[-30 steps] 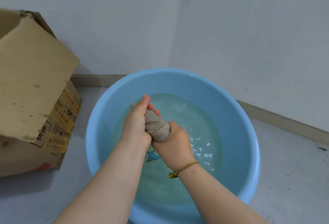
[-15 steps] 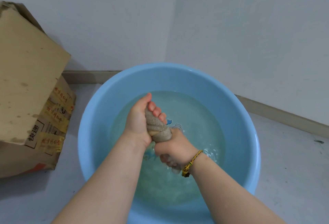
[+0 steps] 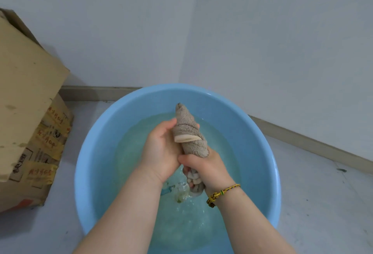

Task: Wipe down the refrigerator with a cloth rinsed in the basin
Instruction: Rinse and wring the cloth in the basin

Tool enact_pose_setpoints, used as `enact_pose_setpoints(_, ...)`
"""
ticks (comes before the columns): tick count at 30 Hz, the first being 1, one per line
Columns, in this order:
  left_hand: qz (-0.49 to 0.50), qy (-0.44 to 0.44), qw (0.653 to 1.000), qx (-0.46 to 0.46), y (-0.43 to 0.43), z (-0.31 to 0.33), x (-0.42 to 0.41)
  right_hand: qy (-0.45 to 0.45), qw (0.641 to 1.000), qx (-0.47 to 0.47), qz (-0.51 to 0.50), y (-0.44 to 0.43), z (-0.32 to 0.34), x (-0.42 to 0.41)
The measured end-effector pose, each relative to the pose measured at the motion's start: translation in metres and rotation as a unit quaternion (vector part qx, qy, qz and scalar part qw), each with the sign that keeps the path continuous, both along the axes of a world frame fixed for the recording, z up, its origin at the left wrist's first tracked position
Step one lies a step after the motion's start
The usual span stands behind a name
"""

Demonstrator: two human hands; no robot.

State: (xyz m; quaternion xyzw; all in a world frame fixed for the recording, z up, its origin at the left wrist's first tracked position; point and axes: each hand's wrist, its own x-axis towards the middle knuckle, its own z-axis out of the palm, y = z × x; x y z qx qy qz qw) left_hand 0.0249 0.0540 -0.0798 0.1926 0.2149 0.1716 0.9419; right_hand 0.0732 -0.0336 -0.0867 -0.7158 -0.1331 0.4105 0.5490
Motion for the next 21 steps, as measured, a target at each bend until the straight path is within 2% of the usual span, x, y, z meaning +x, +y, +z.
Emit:
enact_pose_setpoints(3,0.005,-0.035,0.999,-0.022,-0.009,0.022,-0.01,0.022,0.999,-0.016,0.037,-0.008,0.03,-0.001)
enact_pose_setpoints(7,0.037,0.071,0.997,0.008,-0.015,0.081,-0.022,0.027,0.997,-0.054,0.042,-0.017,0.086,-0.008)
enact_pose_setpoints(8,0.048,0.095,0.994,0.026,-0.015,0.097,-0.025,-0.003,0.998,-0.051,0.028,-0.019,0.101,-0.008)
enact_pose_setpoints(11,0.069,0.141,0.984,0.085,-0.016,0.17,-0.033,-0.181,0.982,-0.051,0.022,-0.015,0.173,-0.017)
enact_pose_setpoints(14,0.065,0.143,0.978,0.136,-0.02,0.247,-0.04,-0.248,0.969,-0.019,0.004,-0.02,0.253,-0.027)
enact_pose_setpoints(19,-0.002,0.111,0.965,0.238,-0.041,0.376,-0.045,-0.157,0.985,0.055,-0.033,-0.048,0.394,-0.024)
enact_pose_setpoints(21,-0.042,0.085,0.964,0.249,-0.053,0.426,-0.046,-0.158,0.985,0.045,-0.056,-0.064,0.448,-0.027)
